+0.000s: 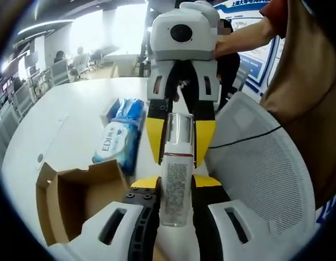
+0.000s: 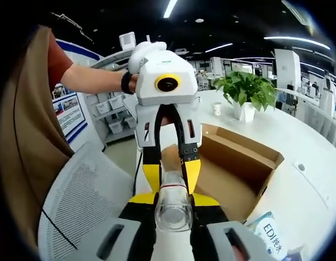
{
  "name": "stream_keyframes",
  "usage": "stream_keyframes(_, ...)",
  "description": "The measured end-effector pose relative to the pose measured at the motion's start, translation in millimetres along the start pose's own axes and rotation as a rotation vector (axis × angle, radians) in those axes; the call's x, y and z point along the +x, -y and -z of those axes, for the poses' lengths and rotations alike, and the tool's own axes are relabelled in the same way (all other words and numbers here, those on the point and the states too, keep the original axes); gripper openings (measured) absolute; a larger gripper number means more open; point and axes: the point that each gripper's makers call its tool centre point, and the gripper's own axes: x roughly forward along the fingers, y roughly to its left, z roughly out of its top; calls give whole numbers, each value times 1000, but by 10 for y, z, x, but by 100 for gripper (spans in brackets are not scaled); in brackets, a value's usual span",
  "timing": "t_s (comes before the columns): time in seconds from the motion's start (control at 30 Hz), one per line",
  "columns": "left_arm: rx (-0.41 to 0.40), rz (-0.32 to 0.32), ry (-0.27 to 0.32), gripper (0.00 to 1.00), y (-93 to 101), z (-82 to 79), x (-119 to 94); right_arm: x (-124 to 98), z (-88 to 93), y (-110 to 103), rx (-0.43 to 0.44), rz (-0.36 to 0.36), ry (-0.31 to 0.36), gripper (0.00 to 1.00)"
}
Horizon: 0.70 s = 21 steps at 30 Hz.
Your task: Operate the shoe box by opening the lid, removing the specified soft item, and placing it in the target area until the item is outside and the box remains undamaged.
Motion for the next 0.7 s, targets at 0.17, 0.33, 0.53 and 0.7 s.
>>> stream_keyframes(0.17, -8, 0, 8, 21, 5, -8, 46, -22, 33, -2, 7, 0, -10, 18)
stream_keyframes(0.33, -9, -7, 9, 24, -11, -6, 55, -34, 60, 0, 20, -3, -11, 18)
stream_keyframes(0.53, -10, -11, 4, 27, -15, 15, 45, -57, 115, -3, 27, 2, -17, 18)
stream_keyframes(0.7, -18, -12, 5, 28, -4, 30, 35, -75, 185, -1, 37, 2, -28, 18)
